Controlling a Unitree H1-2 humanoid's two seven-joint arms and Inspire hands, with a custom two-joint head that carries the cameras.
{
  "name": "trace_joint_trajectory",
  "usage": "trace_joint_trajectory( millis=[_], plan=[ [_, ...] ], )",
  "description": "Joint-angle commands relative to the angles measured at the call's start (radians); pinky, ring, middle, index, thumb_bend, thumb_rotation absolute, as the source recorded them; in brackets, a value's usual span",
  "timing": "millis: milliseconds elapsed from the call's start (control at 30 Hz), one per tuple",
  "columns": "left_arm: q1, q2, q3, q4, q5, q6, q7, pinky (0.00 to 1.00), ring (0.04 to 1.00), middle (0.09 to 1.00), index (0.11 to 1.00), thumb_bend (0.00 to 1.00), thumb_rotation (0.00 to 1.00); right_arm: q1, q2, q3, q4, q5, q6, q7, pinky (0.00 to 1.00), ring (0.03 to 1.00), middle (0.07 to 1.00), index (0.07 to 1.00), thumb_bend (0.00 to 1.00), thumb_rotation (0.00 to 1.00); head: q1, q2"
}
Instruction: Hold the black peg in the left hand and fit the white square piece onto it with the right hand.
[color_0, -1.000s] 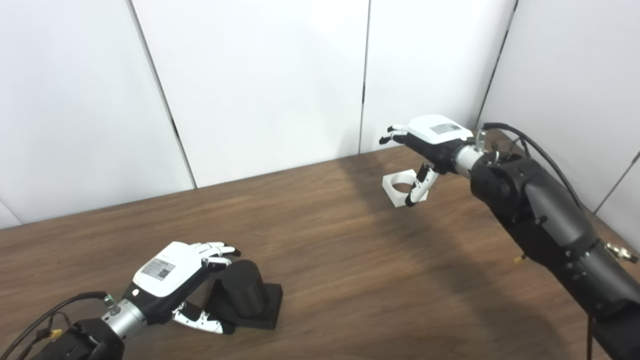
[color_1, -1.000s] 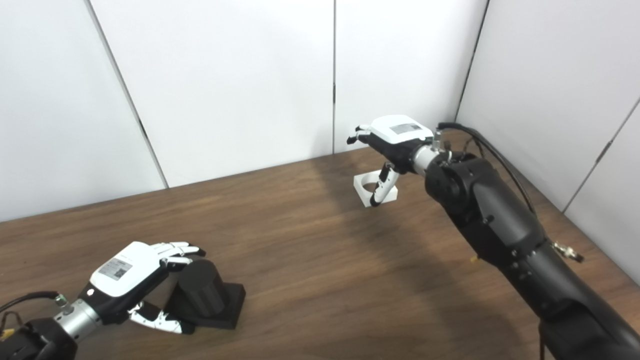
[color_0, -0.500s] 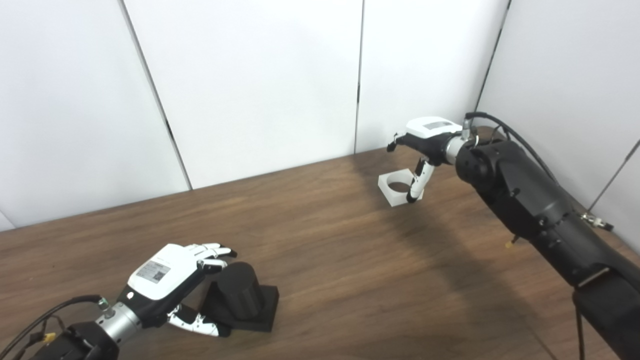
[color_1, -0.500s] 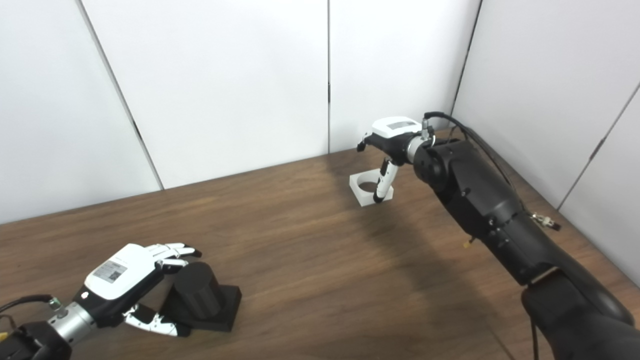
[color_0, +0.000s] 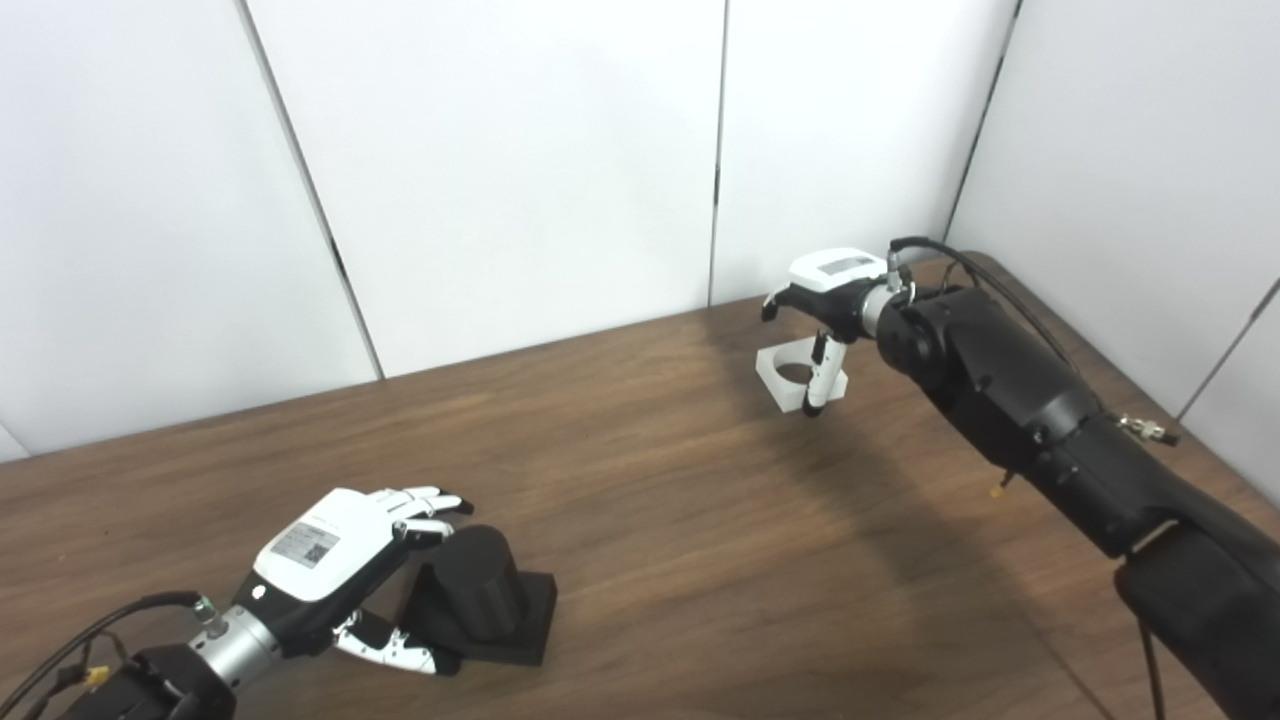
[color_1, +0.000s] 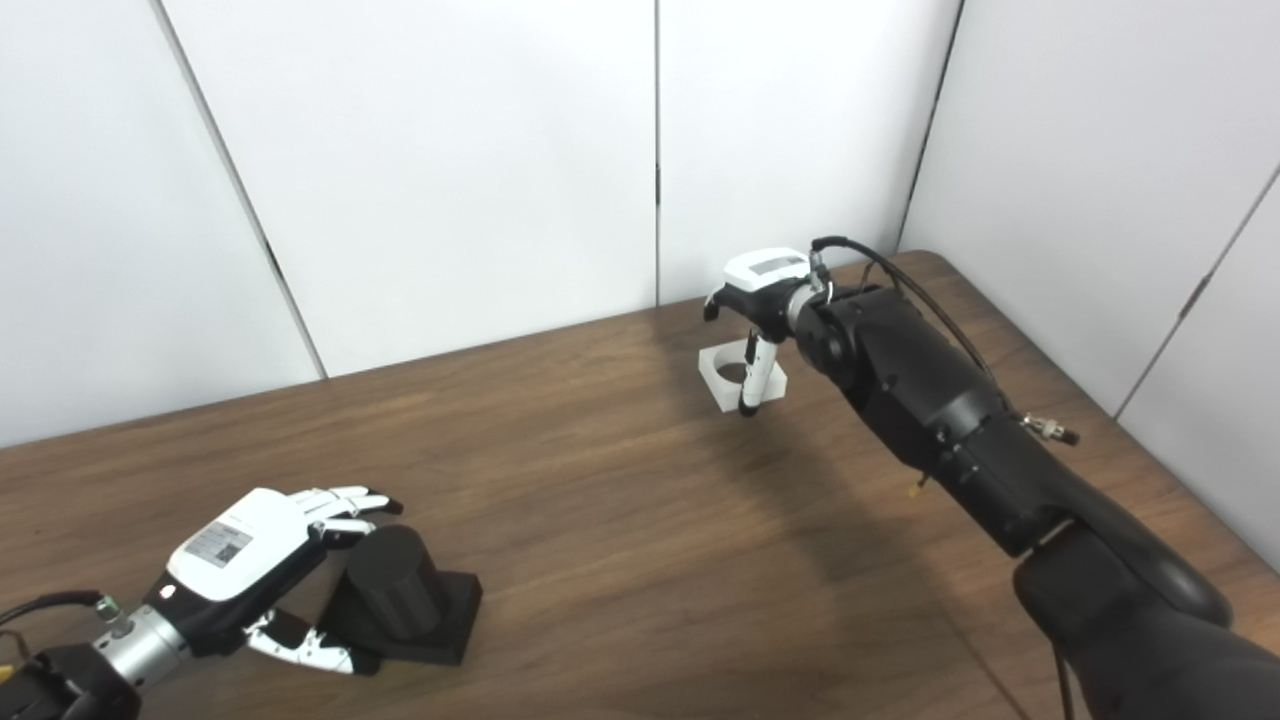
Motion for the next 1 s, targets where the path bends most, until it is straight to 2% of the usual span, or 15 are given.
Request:
trace_joint_trajectory(
  millis=[0, 367, 500, 700, 967],
  plan=[
    [0.04, 0.048, -0.028, 0.022, 0.048, -0.008, -0.061, 0.79, 0.868, 0.855, 0.489, 0.52, 0.07, -0.06, -0.014, -0.007, -0.005, -0.015, -0.002, -0.026, 0.86, 0.908, 0.915, 0.829, 0.94, 0.2, 0.0, 0.003],
    [0.04, 0.059, -0.032, 0.024, 0.042, -0.009, -0.056, 0.8, 0.868, 0.856, 0.489, 0.52, 0.07, -0.056, -0.001, 0.011, 0.051, -0.016, -0.006, -0.048, 0.87, 0.912, 0.901, 0.801, 0.88, 0.18, -0.008, 0.008],
    [0.04, 0.059, -0.029, 0.02, 0.03, -0.009, -0.073, 0.8, 0.871, 0.861, 0.489, 0.52, 0.07, -0.054, -0.004, 0.015, 0.081, -0.015, -0.007, -0.051, 0.89, 0.914, 0.904, 0.794, 0.87, 0.19, 0.002, 0.012],
    [0.046, 0.068, -0.04, 0.007, 0.029, -0.009, -0.052, 0.78, 0.863, 0.856, 0.488, 0.52, 0.06, -0.046, -0.003, 0.016, 0.118, -0.009, -0.003, -0.072, 0.85, 0.886, 0.885, 0.756, 0.87, 0.18, 0.001, 0.017],
    [0.051, 0.074, -0.026, -0.01, 0.027, -0.008, -0.077, 0.79, 0.866, 0.857, 0.489, 0.52, 0.06, -0.043, -0.016, 0.025, 0.125, -0.009, 0.004, -0.06, 0.83, 0.885, 0.879, 0.717, 0.85, 0.19, -0.003, 0.025]
  ],
)
